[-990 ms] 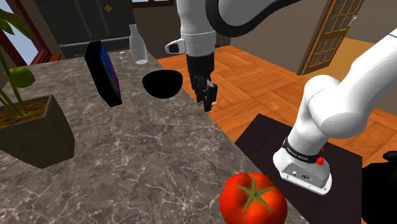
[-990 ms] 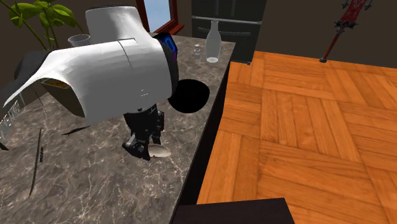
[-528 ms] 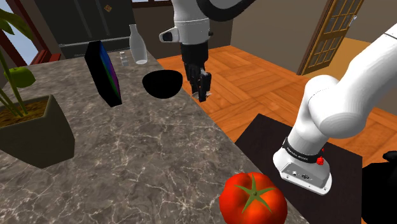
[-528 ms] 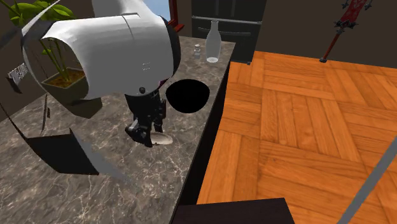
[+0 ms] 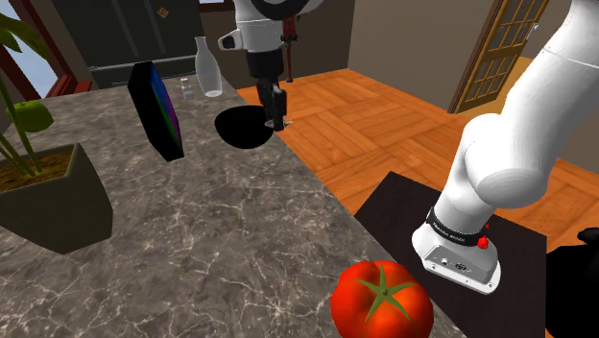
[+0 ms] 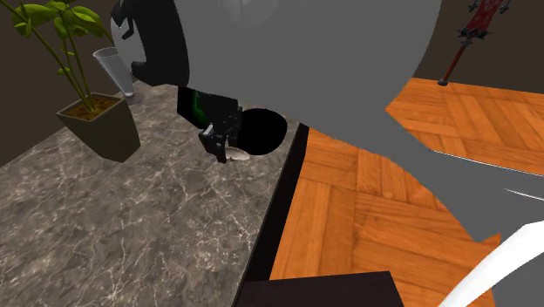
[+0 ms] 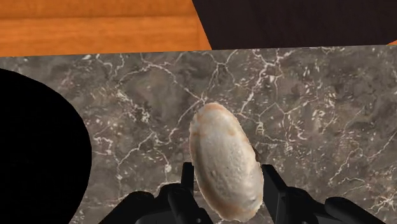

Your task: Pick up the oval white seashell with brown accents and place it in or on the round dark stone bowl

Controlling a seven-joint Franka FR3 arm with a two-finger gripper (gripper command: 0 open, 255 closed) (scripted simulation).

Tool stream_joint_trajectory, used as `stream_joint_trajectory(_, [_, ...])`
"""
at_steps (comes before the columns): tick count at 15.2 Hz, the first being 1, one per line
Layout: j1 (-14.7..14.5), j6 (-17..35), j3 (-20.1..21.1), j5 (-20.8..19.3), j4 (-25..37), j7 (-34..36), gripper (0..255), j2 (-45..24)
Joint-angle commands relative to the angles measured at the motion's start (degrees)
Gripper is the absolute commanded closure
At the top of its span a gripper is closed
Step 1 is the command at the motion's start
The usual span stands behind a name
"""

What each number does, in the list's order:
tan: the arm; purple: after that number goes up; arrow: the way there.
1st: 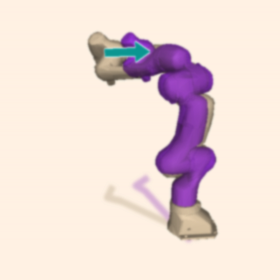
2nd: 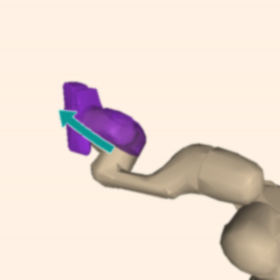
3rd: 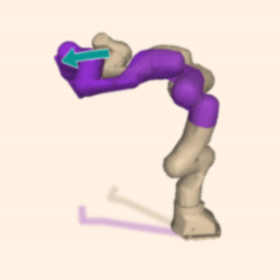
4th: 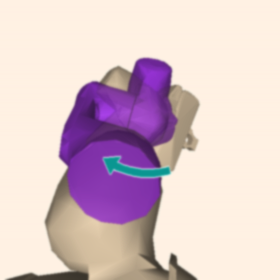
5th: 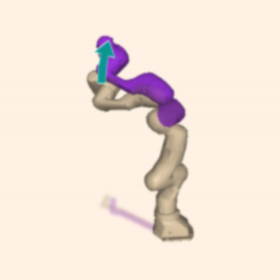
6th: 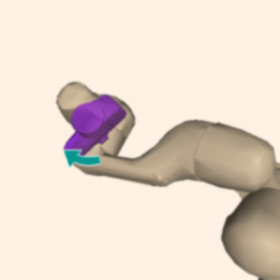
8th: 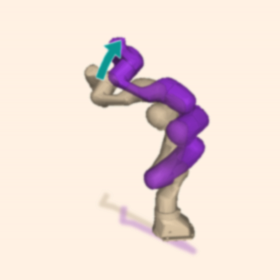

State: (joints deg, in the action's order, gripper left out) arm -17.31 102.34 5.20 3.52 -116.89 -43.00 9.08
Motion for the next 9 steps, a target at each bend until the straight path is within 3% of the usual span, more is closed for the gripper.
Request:
stream_joint_trajectory(1, [0.7, -0.3, -0.8, -0.6, 3.5, -1.4, 255, -3.3])
stream_joint_trajectory(9, [3.6, -4.5, -3.6, -1.9, 23.4, -6.5, 255, -19.2])
